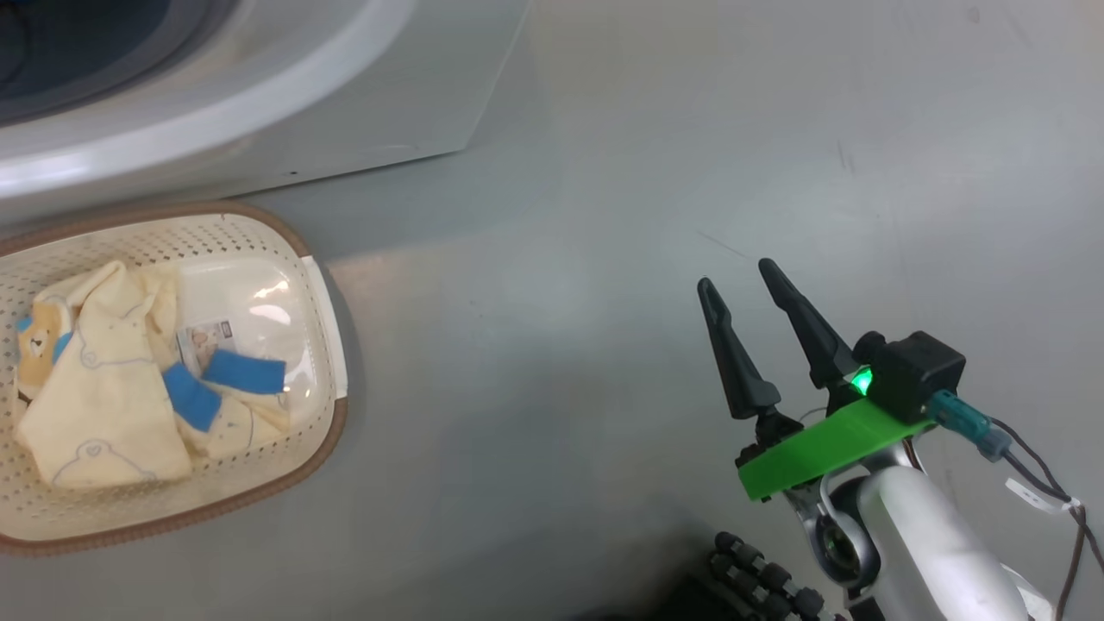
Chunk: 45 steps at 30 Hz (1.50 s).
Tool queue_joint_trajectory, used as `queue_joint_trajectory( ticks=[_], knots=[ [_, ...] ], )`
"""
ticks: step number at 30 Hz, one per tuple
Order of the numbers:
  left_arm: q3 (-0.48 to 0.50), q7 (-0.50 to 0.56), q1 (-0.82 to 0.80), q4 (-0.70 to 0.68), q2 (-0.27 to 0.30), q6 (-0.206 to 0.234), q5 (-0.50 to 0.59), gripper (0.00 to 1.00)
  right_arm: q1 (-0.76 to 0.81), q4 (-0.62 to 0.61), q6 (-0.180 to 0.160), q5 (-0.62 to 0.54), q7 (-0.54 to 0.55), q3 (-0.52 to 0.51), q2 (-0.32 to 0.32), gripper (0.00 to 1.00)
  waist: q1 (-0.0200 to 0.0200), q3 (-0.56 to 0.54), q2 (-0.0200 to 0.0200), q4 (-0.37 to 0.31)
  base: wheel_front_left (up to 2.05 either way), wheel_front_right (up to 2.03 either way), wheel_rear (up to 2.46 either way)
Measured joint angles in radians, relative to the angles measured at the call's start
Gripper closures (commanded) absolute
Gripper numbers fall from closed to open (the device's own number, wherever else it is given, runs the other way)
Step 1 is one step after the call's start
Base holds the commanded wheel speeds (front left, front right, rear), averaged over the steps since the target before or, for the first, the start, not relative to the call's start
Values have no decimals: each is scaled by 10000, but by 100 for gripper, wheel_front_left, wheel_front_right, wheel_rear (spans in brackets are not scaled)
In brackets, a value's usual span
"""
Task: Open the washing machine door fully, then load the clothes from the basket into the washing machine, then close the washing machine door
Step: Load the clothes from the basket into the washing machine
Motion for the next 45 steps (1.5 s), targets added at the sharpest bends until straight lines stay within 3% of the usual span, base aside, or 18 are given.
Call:
queue_joint_trajectory(
  ticks=[11, 20, 30, 36, 42, 45],
  knots=[
    [-107, -117, -1221, 1363, 368, -79, 140, 100, -24, -178, 0, 29, 0, 176, 6, 0, 0, 429, 0, -369, 0, 0, 0],
    [-75, -437, -2196, 1471, 629, -88, 138, 100, -23, -349, 0, 115, 0, 186, 8, 0, 1, 886, 0, -626, 0, 0, 0],
    [510, -520, -2176, -734, 895, 481, 291, 100, -113, -454, 0, 274, 0, 224, 13, 0, 1, 1281, 0, -769, 0, 0, 0],
    [251, -456, -1644, 773, 859, 426, 428, 100, -157, -397, 0, 276, 0, 270, 13, 0, 1, 1059, 0, -728, 0, 0, 0],
    [-272, 286, -2051, 1856, 855, 263, 719, 100, -149, -351, 0, 276, 0, 303, 13, 0, 0, 911, 0, -741, 0, 0, 0],
    [-385, 426, -2148, 2111, 865, 180, 786, 39, -141, -328, 0, 276, 0, 322, 13, 0, 1, 870, 0, -770, 0, 0, 0]
  ],
)
